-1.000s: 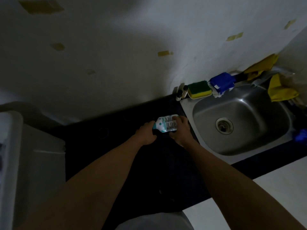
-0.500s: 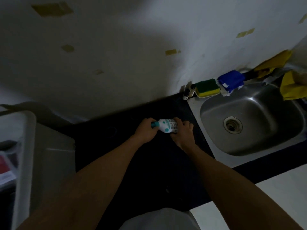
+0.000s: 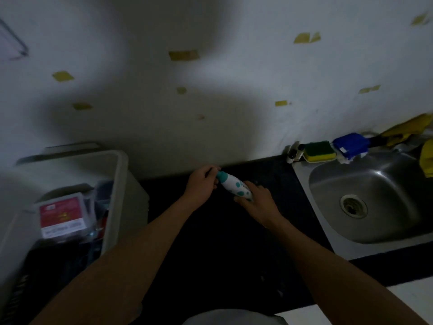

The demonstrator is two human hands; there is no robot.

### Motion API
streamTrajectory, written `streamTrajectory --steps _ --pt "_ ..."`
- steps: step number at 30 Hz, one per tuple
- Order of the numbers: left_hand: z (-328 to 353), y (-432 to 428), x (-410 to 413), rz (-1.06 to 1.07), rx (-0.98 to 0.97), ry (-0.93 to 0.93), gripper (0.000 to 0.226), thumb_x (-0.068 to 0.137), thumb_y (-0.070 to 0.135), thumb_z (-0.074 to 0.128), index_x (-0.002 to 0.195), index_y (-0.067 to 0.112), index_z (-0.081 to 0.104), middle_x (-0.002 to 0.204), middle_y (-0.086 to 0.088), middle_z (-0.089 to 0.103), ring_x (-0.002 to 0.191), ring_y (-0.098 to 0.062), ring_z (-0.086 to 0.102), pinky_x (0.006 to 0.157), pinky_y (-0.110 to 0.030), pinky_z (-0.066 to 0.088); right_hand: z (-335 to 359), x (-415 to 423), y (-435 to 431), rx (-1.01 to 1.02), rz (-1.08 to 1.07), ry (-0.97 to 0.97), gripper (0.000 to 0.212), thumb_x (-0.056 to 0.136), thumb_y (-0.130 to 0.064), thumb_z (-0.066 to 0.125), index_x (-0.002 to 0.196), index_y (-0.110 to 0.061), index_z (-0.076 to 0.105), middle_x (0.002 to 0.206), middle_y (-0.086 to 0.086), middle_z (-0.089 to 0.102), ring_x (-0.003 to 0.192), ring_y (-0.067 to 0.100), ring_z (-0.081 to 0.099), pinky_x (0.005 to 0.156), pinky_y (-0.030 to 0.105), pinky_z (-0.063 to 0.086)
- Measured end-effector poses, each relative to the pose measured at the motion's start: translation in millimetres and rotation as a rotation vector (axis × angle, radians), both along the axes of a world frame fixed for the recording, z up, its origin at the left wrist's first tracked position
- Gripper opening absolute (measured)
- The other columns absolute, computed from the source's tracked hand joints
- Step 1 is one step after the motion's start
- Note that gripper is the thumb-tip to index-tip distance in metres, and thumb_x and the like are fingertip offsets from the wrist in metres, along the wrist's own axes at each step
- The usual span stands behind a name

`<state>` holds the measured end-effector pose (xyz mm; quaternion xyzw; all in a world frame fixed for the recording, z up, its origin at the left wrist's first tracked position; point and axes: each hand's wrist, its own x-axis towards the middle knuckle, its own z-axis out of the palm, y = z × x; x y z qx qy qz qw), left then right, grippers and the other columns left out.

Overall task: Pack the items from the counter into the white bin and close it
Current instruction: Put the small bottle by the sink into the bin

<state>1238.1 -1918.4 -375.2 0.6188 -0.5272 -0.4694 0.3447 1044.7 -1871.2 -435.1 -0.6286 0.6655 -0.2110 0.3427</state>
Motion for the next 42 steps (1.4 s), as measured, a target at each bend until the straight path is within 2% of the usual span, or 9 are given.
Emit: streamTrajectory --steps 8,12,15,19,25,28,32,38,42 --pt "70.1 10.0 71.2 0.132 -0.250 0.031 0.024 0.103 0.019 0.043 0.099 0.019 0.066 0.076 0.003 0.059 0.061 -0.002 0.054 0.057 -0.015 0.048 68.4 79.3 5.7 -0.223 0.096 -0.022 0.055 0.078 -0.075 0.052 0.117 -0.037 0.059 0.088 -0.012 0.067 0.073 0.002 0.064 0.062 0.033 0.058" --pt "104.5 19.0 108.7 0.166 -0.378 0.000 0.024 0.101 0.014 0.042 0.112 0.023 0.062 0.091 -0.005 0.062 0.077 -0.019 0.061 0.068 -0.029 0.054 97.0 125.0 7.4 -0.270 0.153 0.012 0.050 0.079 -0.083 0.040 0.097 -0.039 0.056 0.073 -0.016 0.065 0.060 -0.003 0.062 0.049 0.019 0.050" --pt "124.9 31.4 143.3 0.194 -0.416 -0.060 0.031 0.099 0.012 0.045 0.123 0.026 0.059 0.089 -0.004 0.060 0.081 -0.022 0.061 0.071 -0.032 0.055 116.2 162.4 8.5 -0.306 0.207 0.047 0.059 0.080 -0.083 0.036 0.098 -0.032 0.058 0.073 -0.010 0.067 0.056 0.001 0.063 0.051 0.026 0.056" --pt "142.2 46.4 194.4 0.252 -0.428 -0.012 0.034 0.099 0.016 0.047 0.127 0.030 0.057 0.088 0.005 0.058 0.083 -0.014 0.060 0.070 -0.024 0.054 135.2 214.9 17.5 -0.387 0.255 0.049 0.063 0.084 -0.080 0.034 0.097 -0.024 0.060 0.075 -0.006 0.069 0.057 0.004 0.064 0.054 0.031 0.058" --pt "146.5 61.7 250.0 0.210 -0.346 0.073 0.039 0.101 0.031 0.042 0.136 0.046 0.043 0.125 0.002 0.056 0.105 -0.014 0.060 0.087 -0.031 0.053 154.4 276.8 34.4 -0.430 0.314 0.026 0.057 0.087 -0.076 0.032 0.096 -0.026 0.058 0.079 -0.005 0.070 0.062 0.005 0.065 0.057 0.030 0.057" --pt "141.5 66.7 270.7 0.174 -0.244 0.138 0.047 0.099 0.040 0.046 0.144 0.038 0.034 0.122 0.000 0.059 0.101 -0.015 0.063 0.087 -0.035 0.055 161.8 304.7 40.0 -0.366 0.344 -0.119 0.059 0.088 -0.072 0.035 0.106 -0.021 0.056 0.088 -0.003 0.071 0.072 0.008 0.068 0.065 0.034 0.059" --pt "134.2 75.3 297.7 0.213 -0.225 0.169 0.038 0.098 0.038 0.052 0.134 0.031 0.044 0.117 -0.003 0.064 0.096 -0.018 0.067 0.084 -0.039 0.058 159.1 341.5 47.2 -0.231 0.373 -0.283 0.047 0.096 -0.056 0.045 0.124 -0.017 0.046 0.105 -0.001 0.071 0.086 0.008 0.071 0.075 0.034 0.061" --pt "110.0 85.9 332.2 0.258 -0.170 0.146 0.041 0.095 0.028 0.060 0.132 0.015 0.048 0.117 -0.012 0.064 0.096 -0.026 0.067 0.084 -0.045 0.058 139.7 377.4 54.1 -0.093 0.321 -0.339 0.030 0.098 -0.043 0.051 0.118 -0.025 0.038 0.110 0.000 0.064 0.088 0.007 0.068 0.070 0.024 0.059" --pt "83.5 90.9 348.9 0.342 -0.085 0.157 0.049 0.092 0.031 0.064 0.134 0.013 0.046 0.120 -0.013 0.062 0.096 -0.026 0.066 0.078 -0.039 0.059 124.5 391.2 51.6 0.043 0.208 -0.401 0.049 0.092 -0.031 0.064 0.131 -0.022 0.037 0.120 0.005 0.060 0.095 0.013 0.067 0.068 0.022 0.058"
